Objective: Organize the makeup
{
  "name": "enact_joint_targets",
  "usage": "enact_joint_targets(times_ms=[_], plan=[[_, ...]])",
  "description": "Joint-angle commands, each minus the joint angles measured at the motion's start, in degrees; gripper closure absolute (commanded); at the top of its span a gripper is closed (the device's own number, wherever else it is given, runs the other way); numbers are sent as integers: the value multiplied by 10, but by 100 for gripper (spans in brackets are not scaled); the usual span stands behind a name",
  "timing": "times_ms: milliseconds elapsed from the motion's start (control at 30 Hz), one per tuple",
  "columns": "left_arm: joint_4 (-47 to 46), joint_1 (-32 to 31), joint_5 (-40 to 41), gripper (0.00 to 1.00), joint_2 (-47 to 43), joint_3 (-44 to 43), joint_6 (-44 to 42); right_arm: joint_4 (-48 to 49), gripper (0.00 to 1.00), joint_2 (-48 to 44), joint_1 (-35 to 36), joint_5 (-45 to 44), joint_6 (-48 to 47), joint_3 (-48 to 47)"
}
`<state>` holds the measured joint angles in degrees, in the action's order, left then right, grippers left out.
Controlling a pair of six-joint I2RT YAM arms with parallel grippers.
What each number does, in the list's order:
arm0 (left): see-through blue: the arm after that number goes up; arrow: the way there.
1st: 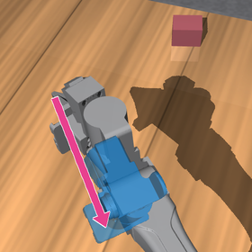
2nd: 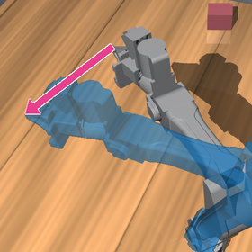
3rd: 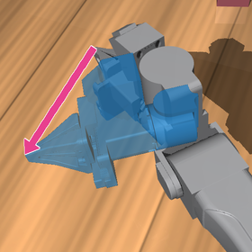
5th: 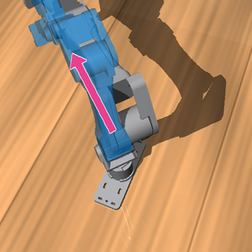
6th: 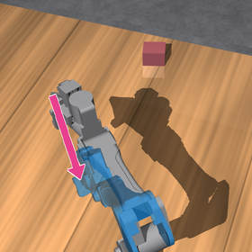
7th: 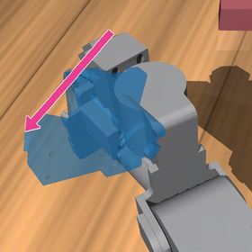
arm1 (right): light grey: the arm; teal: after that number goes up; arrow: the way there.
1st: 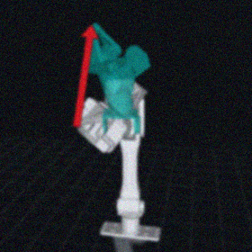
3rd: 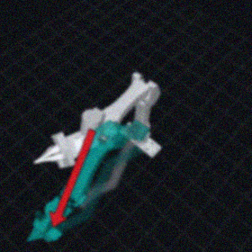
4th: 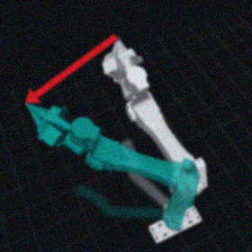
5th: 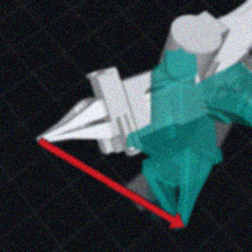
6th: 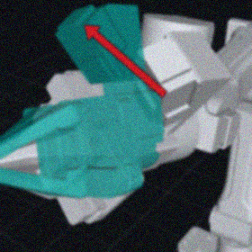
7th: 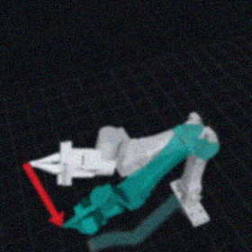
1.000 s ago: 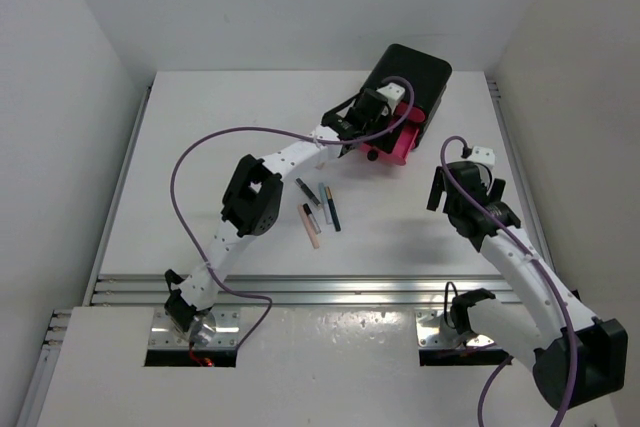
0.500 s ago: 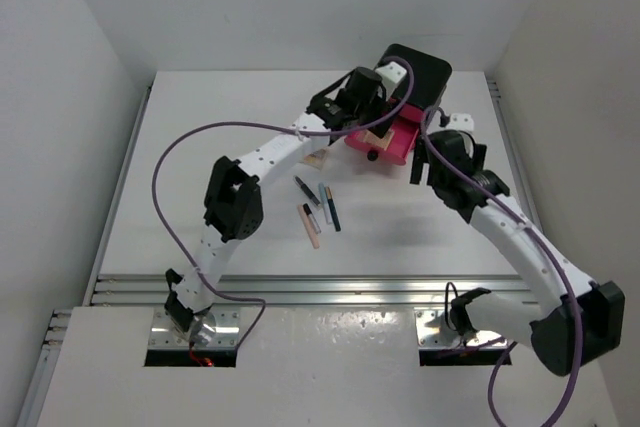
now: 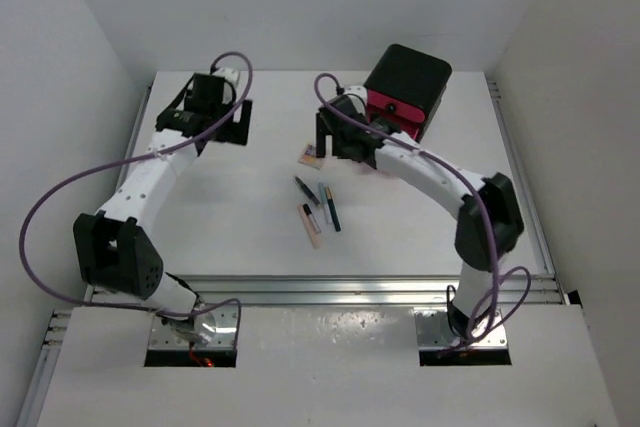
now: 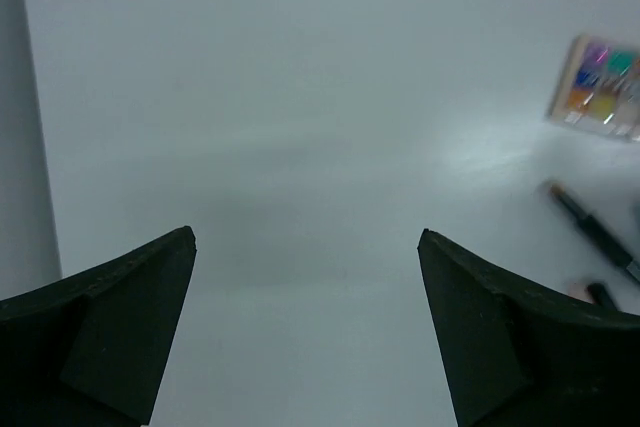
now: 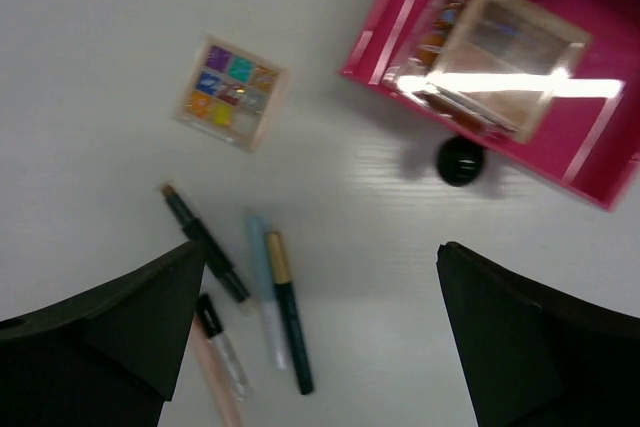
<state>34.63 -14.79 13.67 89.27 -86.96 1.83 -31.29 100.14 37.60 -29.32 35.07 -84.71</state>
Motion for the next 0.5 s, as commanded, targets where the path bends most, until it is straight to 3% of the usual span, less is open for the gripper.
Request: enact_joint_targets(times_ms=[0,200,333,467], plan=[[40,44,-45,0,-63,106,60,-6,0,80,33,32,84,-85],[25,110,-103,0,-103,189,88,-6,1,256,46,25,175,-215],[19,117,-89,0,-110,195,77,-89,3,375,48,-42,188,-385],[19,117,-111,0,-110,201,77,-75,1,414,44,-90,186,-397]])
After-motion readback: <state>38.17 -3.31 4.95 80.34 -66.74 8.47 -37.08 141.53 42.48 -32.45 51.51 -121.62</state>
